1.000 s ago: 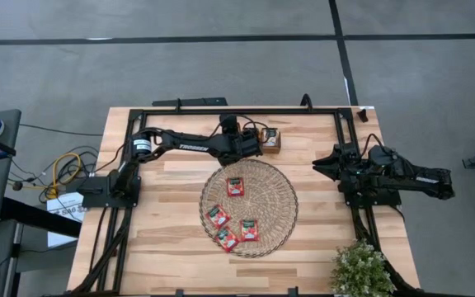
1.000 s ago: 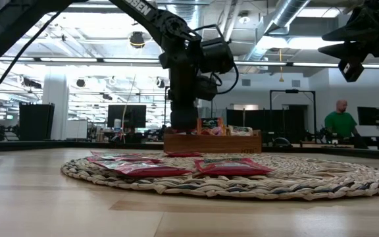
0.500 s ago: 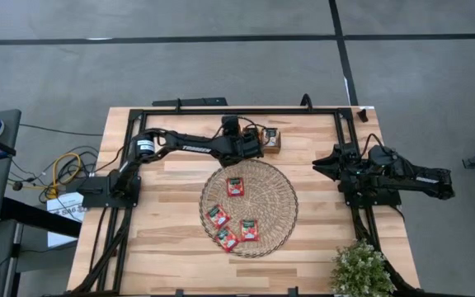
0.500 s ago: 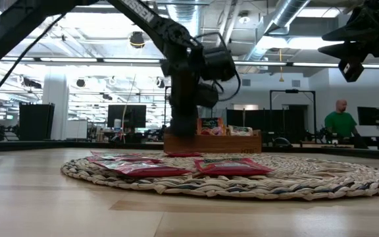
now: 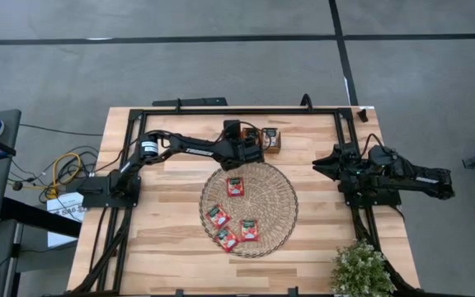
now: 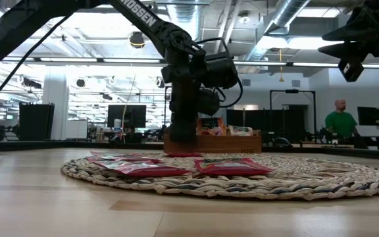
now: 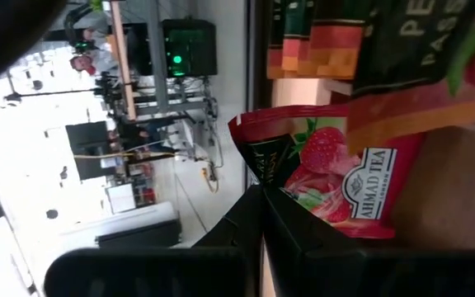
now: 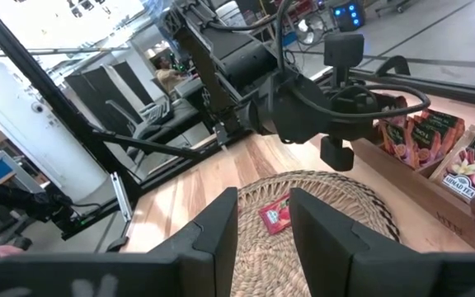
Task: Pick & Place Tea
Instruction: Put the red tea bag into the left slot of the wooden organizer
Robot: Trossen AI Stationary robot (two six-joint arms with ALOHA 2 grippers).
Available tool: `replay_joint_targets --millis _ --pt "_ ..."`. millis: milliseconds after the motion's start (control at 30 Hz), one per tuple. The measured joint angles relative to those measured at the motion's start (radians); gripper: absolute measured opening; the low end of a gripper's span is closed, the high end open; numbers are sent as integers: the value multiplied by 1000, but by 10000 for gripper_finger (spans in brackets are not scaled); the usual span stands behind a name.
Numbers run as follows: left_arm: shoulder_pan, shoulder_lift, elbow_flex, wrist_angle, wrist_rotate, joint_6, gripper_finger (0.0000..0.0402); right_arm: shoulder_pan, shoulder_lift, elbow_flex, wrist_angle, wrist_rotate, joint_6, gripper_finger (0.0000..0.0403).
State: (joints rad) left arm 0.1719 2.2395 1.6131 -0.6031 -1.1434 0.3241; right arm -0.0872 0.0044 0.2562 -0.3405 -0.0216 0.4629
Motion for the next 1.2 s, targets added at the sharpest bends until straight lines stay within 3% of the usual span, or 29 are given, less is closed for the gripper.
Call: replay_joint_targets --millis 600,867,1033,1100,1200 --pt "0 0 0 -27 9 0 4 0 0 0 0 0 0 103" --pt "1 1 0 -27 4 -2 76 0 0 0 0 1 0 103" --pt "1 0 0 -27 -133 25 119 0 0 0 0 0 0 103" --pt "1 -11 0 -29 -209 48 127 0 0 0 0 0 1 103" --pt "0 -70 0 -50 -245 90 131 0 0 0 0 0 1 103"
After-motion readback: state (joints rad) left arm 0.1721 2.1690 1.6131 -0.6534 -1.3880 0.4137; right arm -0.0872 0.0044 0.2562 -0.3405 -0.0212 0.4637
